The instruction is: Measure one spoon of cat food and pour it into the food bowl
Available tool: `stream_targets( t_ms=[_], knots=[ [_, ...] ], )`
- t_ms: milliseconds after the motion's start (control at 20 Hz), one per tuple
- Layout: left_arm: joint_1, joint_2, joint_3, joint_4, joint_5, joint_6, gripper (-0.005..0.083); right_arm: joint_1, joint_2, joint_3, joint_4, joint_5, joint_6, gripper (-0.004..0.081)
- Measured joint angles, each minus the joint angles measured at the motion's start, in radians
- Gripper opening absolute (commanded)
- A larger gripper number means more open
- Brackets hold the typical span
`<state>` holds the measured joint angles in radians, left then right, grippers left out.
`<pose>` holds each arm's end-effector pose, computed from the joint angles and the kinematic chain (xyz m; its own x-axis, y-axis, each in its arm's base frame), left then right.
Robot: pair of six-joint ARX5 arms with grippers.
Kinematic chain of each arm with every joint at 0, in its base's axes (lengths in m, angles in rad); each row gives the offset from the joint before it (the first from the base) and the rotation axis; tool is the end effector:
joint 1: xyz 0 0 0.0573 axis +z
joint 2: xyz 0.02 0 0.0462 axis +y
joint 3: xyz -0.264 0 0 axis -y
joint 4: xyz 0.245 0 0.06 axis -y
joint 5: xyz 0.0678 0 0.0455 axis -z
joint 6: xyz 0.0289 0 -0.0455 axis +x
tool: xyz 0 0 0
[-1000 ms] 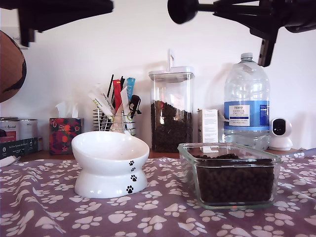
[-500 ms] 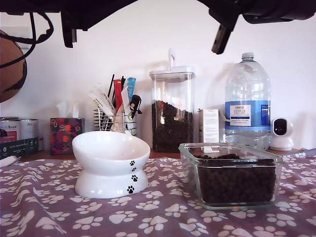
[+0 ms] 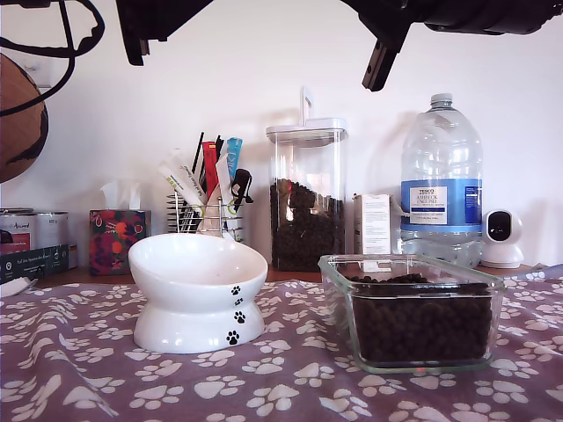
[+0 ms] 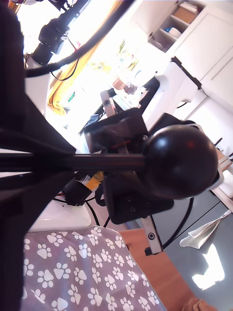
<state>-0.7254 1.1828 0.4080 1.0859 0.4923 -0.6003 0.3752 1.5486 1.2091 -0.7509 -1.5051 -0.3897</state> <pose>0.1600 -0.1601 0.2479 0.3142 -0.9102 0.2698 0.8896 0.1830 -0.4184 0.2661 0.1358 0.2806 -0.3374 0.9395 -0.0582 -0.7326 -0.2233 0.6430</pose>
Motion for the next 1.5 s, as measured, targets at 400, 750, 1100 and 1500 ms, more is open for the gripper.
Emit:
stream_targets(
  t_ms=[400,750,1100,1500],
  knots=[
    [-0.005,-0.001,0.0,0.001,-0.056,-0.001,0.0256,0.074,0.0,0.0,0.02,0.005,0.001,-0.0013],
    [-0.01,0.0,0.0,-0.002,-0.058,-0.012,-0.0021,0.085,0.0,0.0,0.035,0.059,0.023,-0.0012],
    [-0.011,0.0,0.0,-0.008,-0.06,-0.025,-0.0021,0.085,0.0,0.0,0.042,0.072,0.016,0.009],
    [-0.006,0.0,0.0,-0.004,-0.076,-0.018,-0.0021,0.09,0.0,0.0,0.028,0.107,0.053,0.0373]
  ],
)
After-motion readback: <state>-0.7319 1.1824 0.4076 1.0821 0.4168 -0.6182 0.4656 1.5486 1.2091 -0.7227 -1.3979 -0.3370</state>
